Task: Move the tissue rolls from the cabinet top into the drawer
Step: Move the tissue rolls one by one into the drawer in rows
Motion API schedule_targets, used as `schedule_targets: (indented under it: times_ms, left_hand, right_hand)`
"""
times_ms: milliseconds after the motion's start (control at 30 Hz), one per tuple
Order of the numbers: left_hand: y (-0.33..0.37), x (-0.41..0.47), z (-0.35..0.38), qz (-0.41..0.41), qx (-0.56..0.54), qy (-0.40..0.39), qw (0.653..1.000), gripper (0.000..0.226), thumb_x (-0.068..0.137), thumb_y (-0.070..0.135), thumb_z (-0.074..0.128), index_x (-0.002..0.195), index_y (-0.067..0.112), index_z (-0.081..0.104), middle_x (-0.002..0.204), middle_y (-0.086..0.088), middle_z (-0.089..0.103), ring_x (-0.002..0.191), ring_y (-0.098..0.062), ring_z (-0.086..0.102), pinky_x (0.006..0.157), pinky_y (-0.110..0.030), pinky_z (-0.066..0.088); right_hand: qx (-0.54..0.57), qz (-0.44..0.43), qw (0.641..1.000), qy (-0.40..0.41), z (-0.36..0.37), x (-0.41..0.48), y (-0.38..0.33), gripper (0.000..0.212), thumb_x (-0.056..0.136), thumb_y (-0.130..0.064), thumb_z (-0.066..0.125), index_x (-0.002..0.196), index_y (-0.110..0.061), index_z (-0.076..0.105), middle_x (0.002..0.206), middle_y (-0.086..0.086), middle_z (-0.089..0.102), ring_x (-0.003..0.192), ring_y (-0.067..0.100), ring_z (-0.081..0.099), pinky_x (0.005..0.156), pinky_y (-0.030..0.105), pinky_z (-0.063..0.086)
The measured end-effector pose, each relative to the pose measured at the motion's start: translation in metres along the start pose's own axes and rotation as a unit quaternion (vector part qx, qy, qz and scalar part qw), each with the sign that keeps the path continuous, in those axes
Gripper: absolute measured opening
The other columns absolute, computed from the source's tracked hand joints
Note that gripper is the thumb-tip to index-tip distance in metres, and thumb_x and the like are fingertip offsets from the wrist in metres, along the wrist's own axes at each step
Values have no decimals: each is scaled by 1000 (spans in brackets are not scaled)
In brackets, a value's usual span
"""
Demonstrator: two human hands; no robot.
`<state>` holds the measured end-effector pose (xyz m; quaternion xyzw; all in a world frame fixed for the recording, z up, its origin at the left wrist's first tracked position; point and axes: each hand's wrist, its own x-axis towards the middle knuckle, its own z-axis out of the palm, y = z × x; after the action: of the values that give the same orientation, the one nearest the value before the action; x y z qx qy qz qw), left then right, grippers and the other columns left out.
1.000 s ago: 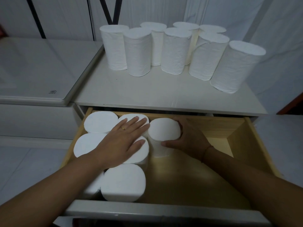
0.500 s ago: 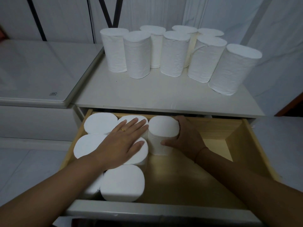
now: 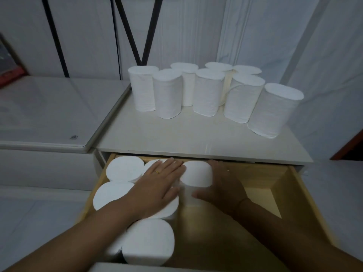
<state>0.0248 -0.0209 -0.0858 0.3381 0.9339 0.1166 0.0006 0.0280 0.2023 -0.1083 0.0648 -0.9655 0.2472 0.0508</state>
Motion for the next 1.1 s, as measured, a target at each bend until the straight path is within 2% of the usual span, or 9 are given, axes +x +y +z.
schedule_targets:
  times_ms: [67, 133, 233, 333, 400, 500, 633, 800, 1100]
  left_hand:
    - [5, 13, -1, 10, -4, 12, 1000, 54, 100, 43, 26, 150, 28, 12, 158, 9, 4, 144, -5, -7, 115, -25, -11]
    - [12, 23, 3, 24, -5, 16, 1000, 54, 99, 44, 26, 150, 28, 15, 158, 9, 8, 145, -5, -3, 117, -28, -7]
    - [17, 26, 18, 28, -2, 12, 1000, 56, 98, 49, 24, 149, 28, 14, 158, 8, 7, 145, -6, -3, 116, -26, -9]
    - [16, 25, 26, 18, -3, 18, 1000, 58, 97, 54, 18, 150, 31, 11, 158, 11, 3, 144, -3, -7, 112, -21, -16]
    - [16, 25, 25, 16, -13, 23, 1000, 58, 97, 54, 18, 149, 31, 12, 158, 11, 4, 143, -2, -8, 111, -20, -17]
    - [19, 24, 24, 13, -25, 23, 999, 58, 97, 54, 20, 150, 31, 13, 158, 11, 4, 142, -1, -9, 109, -20, -19]
    - [16, 24, 24, 15, -24, 20, 999, 58, 97, 52, 24, 150, 31, 11, 158, 10, 3, 144, -4, -8, 116, -28, -12]
    - [15, 25, 27, 21, -28, 28, 999, 60, 95, 47, 32, 149, 27, 15, 159, 7, 7, 145, -7, -5, 115, -29, -14]
    - [17, 23, 24, 23, -48, 46, 998, 61, 94, 42, 38, 149, 24, 19, 158, 5, 12, 145, -8, -2, 113, -32, -17]
  right_hand:
    - [-42, -34, 998, 25, -11, 1, -4, 80, 62, -69, 67, 122, -20, 45, 116, 1, 52, 97, 17, 53, 77, 33, 52]
    - [-37, -68, 995, 70, -26, 8, -10, 70, 69, -65, 65, 116, -16, 51, 108, 2, 55, 92, 17, 54, 75, 30, 50]
    - [72, -75, 987, 123, -46, 34, -24, 57, 72, -50, 71, 113, -14, 54, 102, -2, 54, 88, 11, 52, 71, 18, 43]
    - [182, -52, 975, 115, -55, 77, -40, 65, 72, -47, 74, 123, -17, 47, 112, -6, 50, 97, 4, 47, 74, 6, 38]
    - [231, -39, 968, 92, -53, 108, -49, 77, 71, -46, 75, 132, -17, 38, 126, -1, 46, 109, 6, 45, 87, 10, 36]
    - [280, -11, 958, 53, -44, 150, -63, 94, 70, -45, 76, 143, -18, 23, 142, 4, 35, 127, 16, 38, 105, 29, 34]
    - [288, 9, 957, 44, -28, 193, -80, 106, 69, -45, 78, 146, -18, 10, 149, 7, 28, 135, 24, 32, 112, 43, 30]
    - [295, 29, 949, 105, -10, 224, -93, 111, 64, -43, 80, 145, -17, 10, 148, 8, 25, 135, 26, 28, 114, 45, 26]
    - [346, 45, 928, 129, 1, 245, -94, 111, 57, -39, 84, 142, -17, 17, 145, 5, 30, 133, 22, 31, 113, 42, 29]
